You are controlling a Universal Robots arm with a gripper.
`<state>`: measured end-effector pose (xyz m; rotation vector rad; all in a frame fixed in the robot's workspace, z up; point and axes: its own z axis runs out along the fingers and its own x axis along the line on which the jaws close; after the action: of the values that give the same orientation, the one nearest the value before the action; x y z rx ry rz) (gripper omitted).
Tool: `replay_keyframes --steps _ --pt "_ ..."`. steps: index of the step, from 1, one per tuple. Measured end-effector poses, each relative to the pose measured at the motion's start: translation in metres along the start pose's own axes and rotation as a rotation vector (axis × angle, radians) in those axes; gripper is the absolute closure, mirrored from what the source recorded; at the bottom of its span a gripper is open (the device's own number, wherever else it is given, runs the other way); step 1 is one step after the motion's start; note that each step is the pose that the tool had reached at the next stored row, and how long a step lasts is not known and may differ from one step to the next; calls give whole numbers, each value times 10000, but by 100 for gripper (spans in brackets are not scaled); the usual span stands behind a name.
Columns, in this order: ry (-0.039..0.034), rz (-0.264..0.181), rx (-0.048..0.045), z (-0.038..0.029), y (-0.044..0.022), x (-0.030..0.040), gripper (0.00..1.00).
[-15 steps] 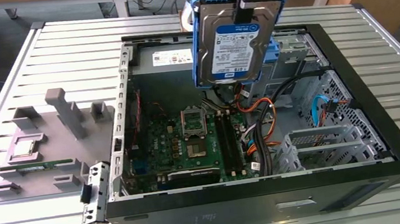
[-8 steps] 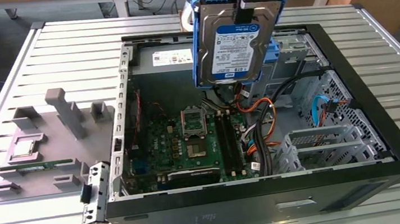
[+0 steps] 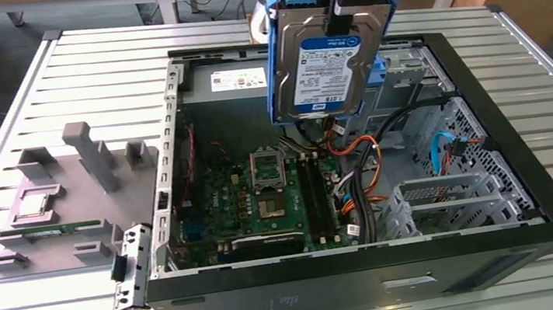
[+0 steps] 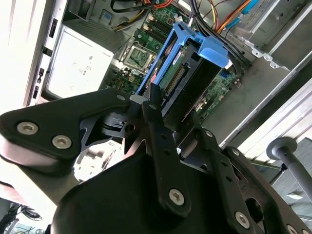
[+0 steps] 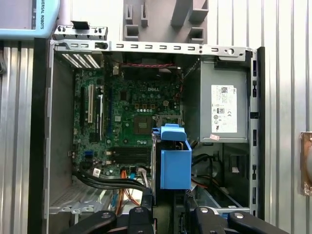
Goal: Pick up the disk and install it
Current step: 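Pick up the disk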
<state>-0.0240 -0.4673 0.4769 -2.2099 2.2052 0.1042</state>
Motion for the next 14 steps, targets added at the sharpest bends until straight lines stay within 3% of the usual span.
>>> replay_keyframes --steps 14 --pt "0 0 0 0 -11 66 65"
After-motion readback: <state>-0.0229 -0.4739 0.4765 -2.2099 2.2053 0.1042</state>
